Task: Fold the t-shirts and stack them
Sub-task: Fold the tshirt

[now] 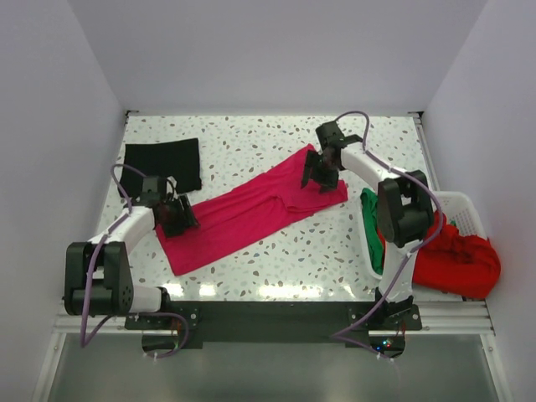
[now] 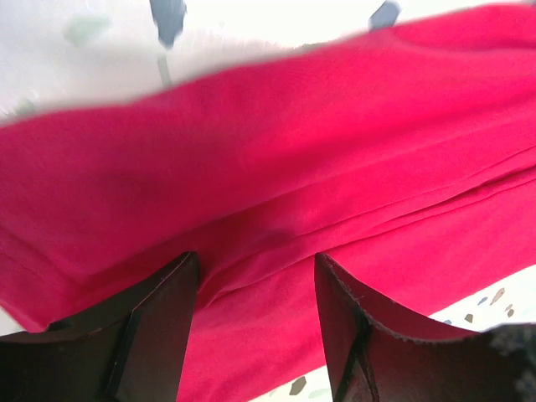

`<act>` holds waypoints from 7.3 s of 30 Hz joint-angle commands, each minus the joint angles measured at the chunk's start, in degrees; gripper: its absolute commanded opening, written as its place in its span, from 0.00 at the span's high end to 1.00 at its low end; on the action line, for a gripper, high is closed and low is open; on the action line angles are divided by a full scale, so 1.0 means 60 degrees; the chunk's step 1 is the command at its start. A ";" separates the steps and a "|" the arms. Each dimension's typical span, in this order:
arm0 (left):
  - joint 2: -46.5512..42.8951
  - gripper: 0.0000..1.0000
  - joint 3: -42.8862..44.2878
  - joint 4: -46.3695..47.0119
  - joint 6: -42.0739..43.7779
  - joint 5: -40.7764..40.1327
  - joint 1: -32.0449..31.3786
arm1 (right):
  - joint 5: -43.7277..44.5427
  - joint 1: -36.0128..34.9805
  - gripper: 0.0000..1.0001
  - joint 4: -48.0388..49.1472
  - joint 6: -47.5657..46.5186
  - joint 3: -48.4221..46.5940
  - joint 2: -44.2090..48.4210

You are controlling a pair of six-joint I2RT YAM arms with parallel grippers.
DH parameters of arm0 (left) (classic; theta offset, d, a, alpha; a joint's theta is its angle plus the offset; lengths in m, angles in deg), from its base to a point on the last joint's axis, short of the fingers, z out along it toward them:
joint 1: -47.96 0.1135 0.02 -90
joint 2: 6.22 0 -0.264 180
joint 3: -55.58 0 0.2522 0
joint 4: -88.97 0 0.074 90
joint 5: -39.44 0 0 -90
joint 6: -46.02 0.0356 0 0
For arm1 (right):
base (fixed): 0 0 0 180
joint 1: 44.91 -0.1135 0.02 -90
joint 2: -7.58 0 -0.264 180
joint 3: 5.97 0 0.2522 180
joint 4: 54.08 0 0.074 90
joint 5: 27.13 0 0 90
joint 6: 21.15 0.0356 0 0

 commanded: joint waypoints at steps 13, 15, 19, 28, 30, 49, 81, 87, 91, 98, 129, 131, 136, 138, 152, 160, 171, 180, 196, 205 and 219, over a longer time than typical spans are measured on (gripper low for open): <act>-0.0188 0.39 -0.0879 -0.0419 -0.1591 0.0558 -0.0611 | 0.1568 0.0222 0.35 -0.1075 -0.0095 -0.2954 -0.3237; -0.0466 0.39 -0.0996 -0.0638 -0.1825 0.0528 -0.0758 | 0.1612 0.0296 0.35 -0.1221 -0.0051 -0.3802 -0.3648; -0.0994 0.39 -0.1406 -0.0610 -0.2425 0.0791 -0.1285 | 0.1496 0.0530 0.35 -0.1559 -0.0036 -0.5562 -0.4950; -0.2020 0.40 -0.2461 0.0195 -0.4022 0.0821 -0.3262 | -0.0158 0.1014 0.35 -0.0667 0.0577 -0.7543 -0.6433; -0.2021 0.39 -0.2432 0.0356 -0.4228 0.0937 -0.3657 | -0.0452 0.1072 0.35 -0.0331 0.0681 -0.7674 -0.6594; 0.2240 0.39 0.1404 0.1046 -0.4523 0.1041 -0.8199 | -0.0615 0.1102 0.33 -0.0021 0.0008 -0.8496 -0.6947; 0.0984 0.35 0.2754 -0.0141 -0.5281 0.1041 -0.9885 | -0.1552 0.1116 0.30 -0.0490 -0.1749 -0.6944 -0.4692; -0.0628 0.33 0.1510 -0.0724 -0.6247 -0.0158 -0.9841 | -0.1947 0.1087 0.30 -0.0271 -0.1780 -0.5408 -0.3070; -0.1141 0.33 0.0690 -0.0815 -0.6644 -0.0804 -0.9695 | -0.1948 0.0970 0.30 0.0023 -0.1882 -0.3828 -0.1603; -0.0791 0.32 0.0541 -0.0874 -0.5622 -0.0512 -0.8802 | -0.1655 0.0780 0.30 0.0126 -0.1809 -0.1891 0.0318; -0.0395 0.43 -0.0747 -0.0640 -0.3159 0.1099 -0.8083 | 0.0117 -0.4493 0.44 0.0140 0.4211 0.8291 0.8084; -0.0439 0.44 -0.0820 -0.0523 -0.3188 0.1100 -0.8068 | 0.0191 -0.4874 0.45 0.0344 0.4444 0.8394 0.7922; -0.0454 0.44 -0.1128 0.0034 -0.3393 0.1246 -0.8083 | 0.0206 -0.5386 0.47 0.0842 0.4885 0.8789 0.7556; -0.0482 0.45 -0.1245 0.0296 -0.3495 0.1363 -0.8083 | 0.0191 -0.5489 0.48 0.1018 0.4929 0.8848 0.7366; 0.0015 0.51 -0.1582 0.0972 -0.3642 0.1290 -0.8083 | 0.0045 -0.5519 0.59 0.1926 0.5075 0.9346 0.6941; 0.0557 0.70 -0.1539 0.1177 -0.3437 0.1026 -0.8083 | -0.0190 -0.5519 0.74 0.2205 0.5178 0.9683 0.6852; 0.0236 1.00 -0.1480 0.0504 -0.3173 0.0499 -0.8083 | -0.0482 -0.5767 1.00 0.1840 0.5471 0.9772 0.7203; -0.0686 1.00 -0.1289 -0.0566 -0.3159 0.0294 -0.8098 | -0.0308 -0.6909 1.00 0.1400 0.6349 0.9551 0.7262; -0.1903 1.00 -0.0982 -0.0552 -0.3422 0.0572 -0.8171 | 0.1654 -0.7599 1.00 -0.0240 0.7712 0.8043 0.8229; -0.1817 1.00 0.0144 -0.0434 -0.3335 -0.0057 -0.8054 | 0.2636 -0.7570 1.00 -0.1047 0.7859 0.7325 0.8419; 0.0848 1.00 0.2196 0.0501 -0.2353 0.0263 -0.6853 | 0.1774 -0.3896 1.00 -0.0138 0.4830 0.6345 0.7514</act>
